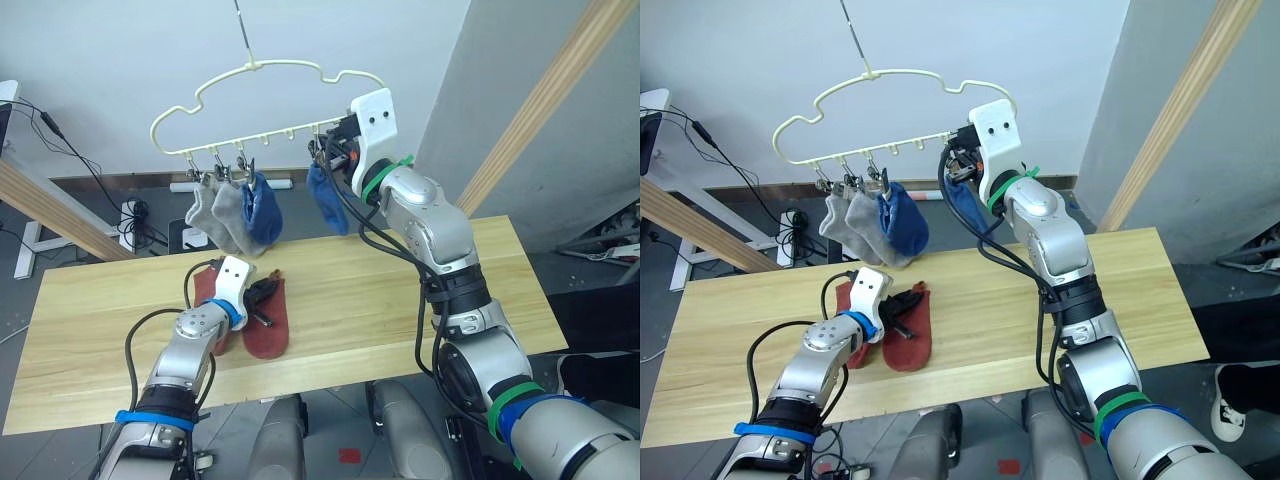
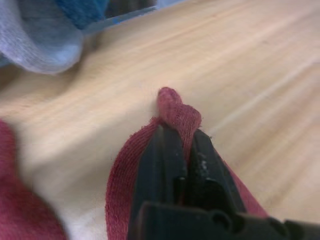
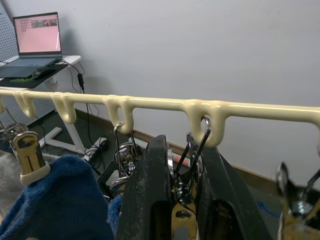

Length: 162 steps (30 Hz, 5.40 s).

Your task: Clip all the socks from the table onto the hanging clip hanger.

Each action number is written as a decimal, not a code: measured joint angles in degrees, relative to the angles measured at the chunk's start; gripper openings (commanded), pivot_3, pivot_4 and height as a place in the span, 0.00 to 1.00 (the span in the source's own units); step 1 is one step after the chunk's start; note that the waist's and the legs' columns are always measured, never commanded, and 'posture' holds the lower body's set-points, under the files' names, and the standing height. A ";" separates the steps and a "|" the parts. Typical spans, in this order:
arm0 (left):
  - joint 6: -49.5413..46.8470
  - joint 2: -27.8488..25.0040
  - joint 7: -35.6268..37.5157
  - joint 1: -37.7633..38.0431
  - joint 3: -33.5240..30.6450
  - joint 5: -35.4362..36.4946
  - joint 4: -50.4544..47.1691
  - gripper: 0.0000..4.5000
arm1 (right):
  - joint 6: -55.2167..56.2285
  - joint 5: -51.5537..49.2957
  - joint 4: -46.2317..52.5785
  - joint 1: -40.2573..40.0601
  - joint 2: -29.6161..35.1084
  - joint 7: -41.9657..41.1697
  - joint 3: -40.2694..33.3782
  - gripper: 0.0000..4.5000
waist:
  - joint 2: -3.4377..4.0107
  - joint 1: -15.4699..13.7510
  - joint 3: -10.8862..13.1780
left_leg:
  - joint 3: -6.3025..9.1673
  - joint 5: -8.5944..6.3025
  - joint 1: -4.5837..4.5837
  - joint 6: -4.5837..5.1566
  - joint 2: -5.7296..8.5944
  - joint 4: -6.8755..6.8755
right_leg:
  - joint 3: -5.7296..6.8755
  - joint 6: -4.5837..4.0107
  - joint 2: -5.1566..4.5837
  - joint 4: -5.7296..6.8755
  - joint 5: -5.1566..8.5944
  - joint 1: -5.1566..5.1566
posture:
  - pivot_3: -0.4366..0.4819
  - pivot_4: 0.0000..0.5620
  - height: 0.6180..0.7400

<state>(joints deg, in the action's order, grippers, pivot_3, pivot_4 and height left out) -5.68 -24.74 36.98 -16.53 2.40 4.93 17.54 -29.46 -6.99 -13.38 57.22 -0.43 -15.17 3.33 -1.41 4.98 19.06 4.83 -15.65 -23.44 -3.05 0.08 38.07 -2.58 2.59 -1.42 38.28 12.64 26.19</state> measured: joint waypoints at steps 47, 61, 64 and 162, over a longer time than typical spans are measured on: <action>8.32 13.98 -6.37 -27.01 0.37 3.70 5.67 0.00 | -2.62 -1.25 2.59 -0.30 -0.33 0.27 -0.24 0.05 | -0.02 0.06 0.01 | 0.02 0.00 -0.22 0.01 0.18 0.01 | 0.05 0.00 0.04 -0.24 0.00 0.04 | 0.38 0.62 1.00; 2.03 14.96 -4.76 -27.96 -0.91 8.01 4.59 0.00 | -1.33 -0.28 4.41 -2.17 0.66 -0.56 1.44 0.05 | -0.02 0.04 0.01 | 0.03 0.01 -0.24 0.00 0.19 0.02 | 0.06 0.01 0.04 -0.23 0.00 0.05 | 0.38 0.61 1.00; -0.02 14.99 -3.74 -27.66 -1.21 9.14 2.74 0.00 | -0.87 0.07 4.72 -2.19 0.65 -0.61 1.58 0.05 | -0.02 0.05 0.01 | 0.04 0.01 -0.24 0.00 0.19 0.03 | 0.07 0.01 0.04 -0.21 0.00 0.05 | 0.38 0.60 1.00; -24.78 -7.93 14.82 -22.53 -4.43 24.29 -22.73 0.28 | -8.00 1.26 12.31 -6.89 6.20 4.57 0.18 0.48 | -0.03 -0.16 0.02 | 0.09 0.01 -0.27 0.01 0.19 0.06 | 0.07 0.01 0.07 -0.25 0.00 0.05 | 0.41 0.62 1.00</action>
<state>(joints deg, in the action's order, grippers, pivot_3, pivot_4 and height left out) -30.46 -32.66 51.81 -39.06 -2.03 29.23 -5.19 -37.47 -5.73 -1.07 50.33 5.77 -10.60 3.51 -1.44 4.81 19.07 4.91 -15.63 -23.71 -3.04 0.27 38.13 -2.51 2.59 -1.35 38.03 12.64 26.23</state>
